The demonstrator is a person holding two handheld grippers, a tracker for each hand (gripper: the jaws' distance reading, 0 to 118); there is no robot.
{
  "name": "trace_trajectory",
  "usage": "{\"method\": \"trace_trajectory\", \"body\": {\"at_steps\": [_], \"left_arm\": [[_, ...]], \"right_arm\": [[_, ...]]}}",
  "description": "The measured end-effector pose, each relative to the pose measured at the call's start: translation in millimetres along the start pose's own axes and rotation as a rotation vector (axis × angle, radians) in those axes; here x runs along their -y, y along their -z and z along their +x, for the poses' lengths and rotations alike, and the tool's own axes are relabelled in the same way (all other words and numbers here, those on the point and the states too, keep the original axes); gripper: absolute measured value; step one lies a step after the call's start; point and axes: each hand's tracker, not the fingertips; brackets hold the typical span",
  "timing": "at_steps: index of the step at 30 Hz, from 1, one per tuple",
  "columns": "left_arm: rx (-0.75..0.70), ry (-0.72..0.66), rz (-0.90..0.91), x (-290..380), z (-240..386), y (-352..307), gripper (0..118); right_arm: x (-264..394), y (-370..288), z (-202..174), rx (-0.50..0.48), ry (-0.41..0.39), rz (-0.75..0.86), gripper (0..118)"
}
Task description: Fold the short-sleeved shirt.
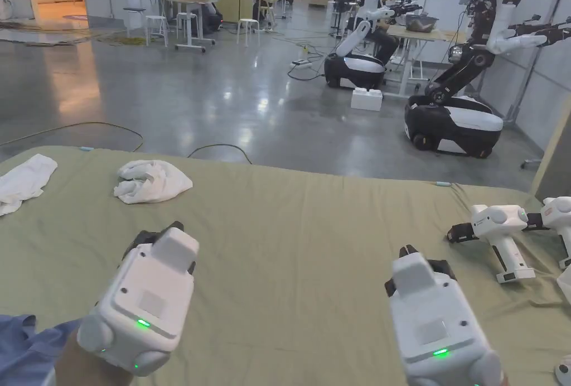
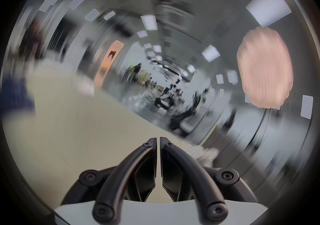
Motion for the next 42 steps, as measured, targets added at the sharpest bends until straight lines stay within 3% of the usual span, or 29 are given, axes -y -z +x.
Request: {"method": "trace_trajectory", "body": {"at_steps": [1, 3, 5, 6, 8, 9, 10, 13, 16, 18, 22, 26, 33, 37, 42], "left_arm": [[-0.01, 0.114, -0.009, 1, 5, 2, 0], [-0.029, 0.345, -0.007, 6, 15, 4, 0], [-0.036, 0.501, 0.01, 11, 19, 1, 0], [-0.031, 0.503, 0.017, 11, 19, 1, 0], [0.007, 0.381, 0.028, 12, 13, -1, 0], [0.014, 0.285, 0.011, 10, 10, -1, 0], [0.014, 0.171, -0.009, 7, 7, -1, 0], [0.033, -0.244, -0.044, 5, -8, 0, 0], [0.073, -0.61, -0.034, 12, -17, -2, 0], [0.055, -0.801, 0.005, 16, -20, -6, 0], [0.048, -1.117, 0.057, 22, -32, -11, 0], [0.016, -1.085, 0.063, 14, -32, -17, 0], [0.045, -0.92, 0.034, 12, -32, -18, 0], [0.061, -0.823, -0.06, 25, -39, -28, 0], [0.077, -0.806, -0.288, 82, -62, -39, 0]], "right_arm": [[2, 1, -6, 0.014, -0.131, 0.012, 2], [7, 5, -13, 0.037, -0.298, -0.002, 2], [12, 5, -13, 0.047, -0.296, 0.01, 2], [13, 4, -13, 0.046, -0.272, 0.01, 2], [9, -4, -10, 0.042, -0.239, 0.019, 2], [8, -7, -9, 0.028, -0.177, 0.022, 2], [6, -8, -6, -0.008, -0.063, 0.021, 2], [11, -3, 8, -0.067, 0.371, -0.046, 2], [17, -1, 19, -0.058, 0.7, -0.065, 2], [20, 0, 24, -0.063, 0.881, -0.075, 2], [25, -3, 27, -0.039, 1.043, -0.067, 2], [21, -8, 25, -0.033, 1.044, -0.067, 2], [17, -13, 21, -0.029, 0.955, -0.071, 2], [17, -12, 17, -0.05, 0.916, -0.079, 2], [20, -9, 5, -0.08, 0.911, -0.1, 2]]}}
